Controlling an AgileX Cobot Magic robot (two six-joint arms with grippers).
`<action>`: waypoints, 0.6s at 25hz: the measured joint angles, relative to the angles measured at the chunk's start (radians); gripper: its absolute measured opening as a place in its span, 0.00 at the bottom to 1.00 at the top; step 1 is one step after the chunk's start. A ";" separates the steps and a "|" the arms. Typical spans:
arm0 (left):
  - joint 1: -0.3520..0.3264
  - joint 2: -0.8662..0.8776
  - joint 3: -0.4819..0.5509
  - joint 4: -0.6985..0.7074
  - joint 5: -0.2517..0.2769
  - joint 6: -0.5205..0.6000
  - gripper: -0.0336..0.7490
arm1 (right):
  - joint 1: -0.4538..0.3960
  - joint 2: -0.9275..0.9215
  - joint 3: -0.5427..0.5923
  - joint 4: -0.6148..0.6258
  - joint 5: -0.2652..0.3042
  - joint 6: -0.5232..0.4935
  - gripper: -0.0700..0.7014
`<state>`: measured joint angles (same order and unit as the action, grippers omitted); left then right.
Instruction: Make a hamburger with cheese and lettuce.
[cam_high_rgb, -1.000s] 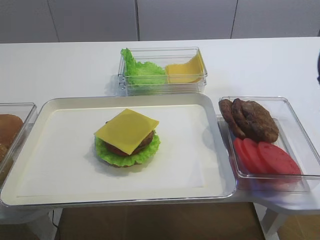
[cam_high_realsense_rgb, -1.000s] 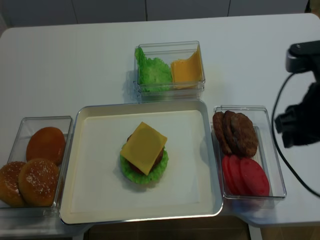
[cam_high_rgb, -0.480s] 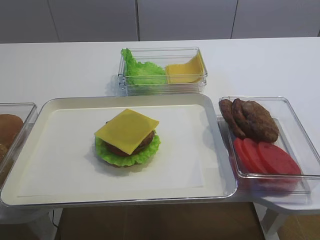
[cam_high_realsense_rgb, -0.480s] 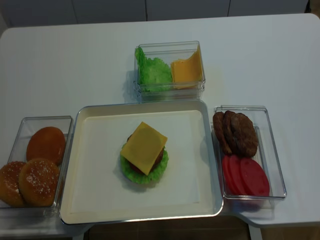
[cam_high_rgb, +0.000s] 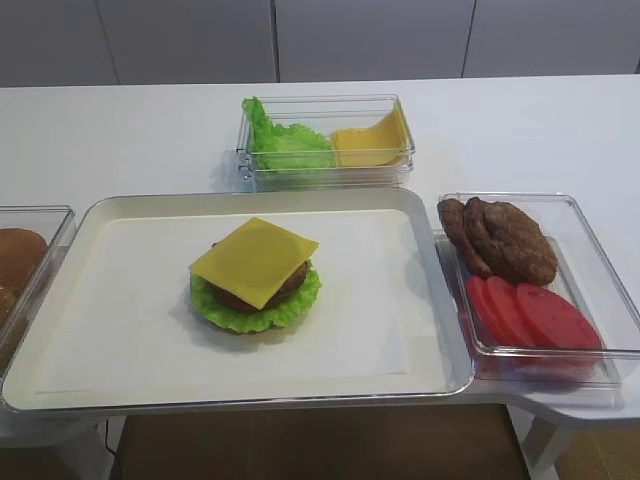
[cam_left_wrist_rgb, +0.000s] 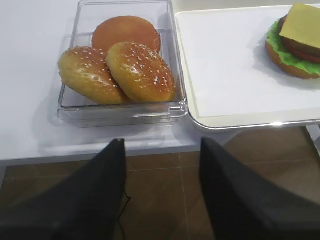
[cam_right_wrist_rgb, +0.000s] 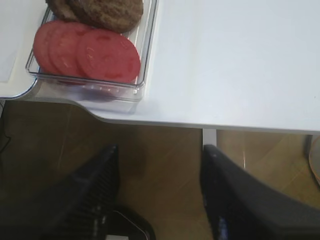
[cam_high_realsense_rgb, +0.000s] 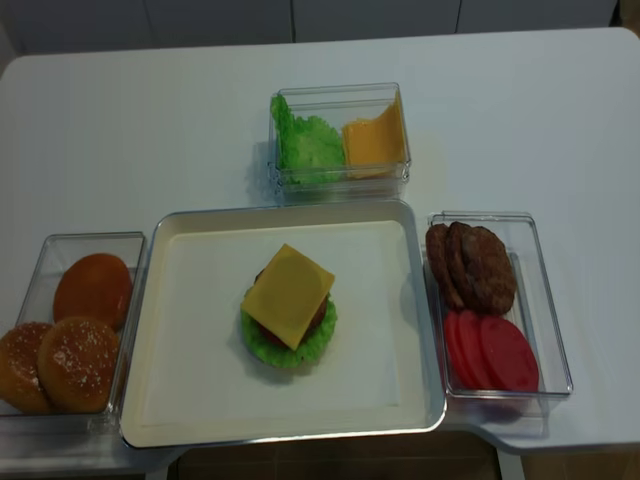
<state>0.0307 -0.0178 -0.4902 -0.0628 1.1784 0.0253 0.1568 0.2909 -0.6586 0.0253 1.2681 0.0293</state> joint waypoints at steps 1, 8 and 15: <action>0.000 0.000 0.000 0.000 0.000 0.000 0.50 | 0.000 -0.024 0.015 0.000 0.000 0.000 0.61; 0.000 0.000 0.000 0.000 0.000 0.000 0.50 | 0.000 -0.161 0.117 0.000 0.007 -0.024 0.61; 0.000 0.000 0.000 0.000 0.000 0.000 0.50 | 0.000 -0.240 0.126 0.000 0.009 -0.062 0.61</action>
<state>0.0307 -0.0178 -0.4902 -0.0628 1.1784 0.0253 0.1568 0.0512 -0.5321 0.0253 1.2768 -0.0328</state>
